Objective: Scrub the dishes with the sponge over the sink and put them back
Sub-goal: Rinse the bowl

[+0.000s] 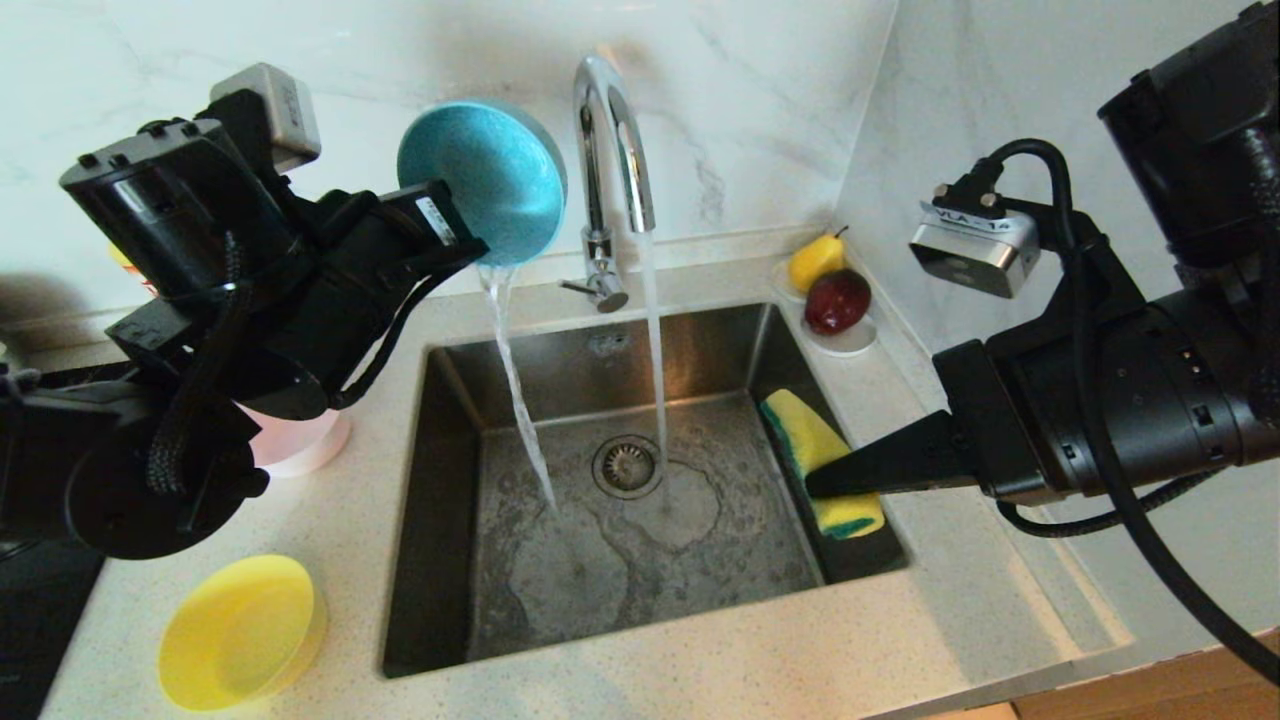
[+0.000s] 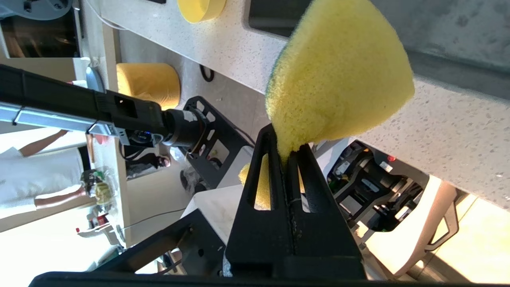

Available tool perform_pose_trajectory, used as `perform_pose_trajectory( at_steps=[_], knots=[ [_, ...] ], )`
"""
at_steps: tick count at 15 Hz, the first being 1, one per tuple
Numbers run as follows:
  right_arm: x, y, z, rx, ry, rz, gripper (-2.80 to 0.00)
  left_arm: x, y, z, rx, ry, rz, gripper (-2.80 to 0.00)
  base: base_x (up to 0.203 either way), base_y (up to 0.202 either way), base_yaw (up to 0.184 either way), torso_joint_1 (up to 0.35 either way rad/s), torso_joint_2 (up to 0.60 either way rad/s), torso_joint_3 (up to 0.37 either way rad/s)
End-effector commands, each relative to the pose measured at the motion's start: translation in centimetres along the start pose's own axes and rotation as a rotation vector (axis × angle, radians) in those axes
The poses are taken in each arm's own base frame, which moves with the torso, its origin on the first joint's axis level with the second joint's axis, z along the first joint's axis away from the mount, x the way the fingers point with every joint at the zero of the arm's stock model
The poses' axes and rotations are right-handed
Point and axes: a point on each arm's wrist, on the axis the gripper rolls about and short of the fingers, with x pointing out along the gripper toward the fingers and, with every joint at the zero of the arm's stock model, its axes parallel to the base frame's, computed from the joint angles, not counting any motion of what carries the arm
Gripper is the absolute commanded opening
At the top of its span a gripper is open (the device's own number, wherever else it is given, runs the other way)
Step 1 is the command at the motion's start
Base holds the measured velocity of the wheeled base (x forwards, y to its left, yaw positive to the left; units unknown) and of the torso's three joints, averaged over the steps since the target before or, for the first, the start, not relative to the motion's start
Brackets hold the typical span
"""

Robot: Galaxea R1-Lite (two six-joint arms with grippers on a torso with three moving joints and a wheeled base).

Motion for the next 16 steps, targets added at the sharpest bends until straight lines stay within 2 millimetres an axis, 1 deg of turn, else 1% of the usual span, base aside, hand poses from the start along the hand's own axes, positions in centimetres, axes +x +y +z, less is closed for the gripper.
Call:
perform_pose_trajectory(
  at_steps=[1, 3, 5, 8, 11, 13, 16],
  knots=[
    [0.7, -0.3, 0.1, 0.01, 0.02, -0.006, -2.8, -0.2, 0.0, 0.5, -0.02, -0.069, -0.024, -2.8, 0.0, 0.0, 0.0, 0.0, 0.0, 0.0],
    [0.9, -0.4, 0.0, 0.013, 0.028, -0.009, -2.8, -0.7, 0.1, 0.7, 0.005, -0.123, -0.04, -2.8, 0.0, 0.0, 0.0, 0.0, 0.0, 0.0],
    [1.0, -0.4, 0.1, 0.014, 0.03, -0.01, -2.8, -1.2, 0.1, 1.3, -0.007, -0.182, -0.077, -2.8, 0.0, 0.0, 0.0, 0.0, 0.0, 0.0],
    [1.3, -0.6, 0.0, 0.018, 0.038, -0.015, -2.8, -2.2, 0.3, 2.4, -0.014, -0.223, -0.083, -2.8, 0.0, 0.0, 0.0, 0.0, 0.0, 0.0],
    [1.2, -0.5, 0.1, 0.015, 0.032, -0.012, -2.8, -2.2, 0.4, 1.9, -0.009, -0.199, -0.081, -2.8, 0.0, 0.0, 0.0, 0.0, 0.0, 0.0],
    [1.1, -0.5, 0.0, 0.012, 0.03, -0.015, -2.8, -2.4, 0.6, 1.4, 0.017, -0.117, -0.066, -2.8, 0.0, 0.0, 0.0, 0.0, 0.0, 0.0],
    [0.6, -0.7, 0.1, 0.018, 0.014, -0.021, -2.8, -3.7, 1.2, 0.9, 0.105, 0.197, -0.022, -2.8, 0.0, 0.0, 0.0, 0.0, 0.0, 0.0]
  ],
)
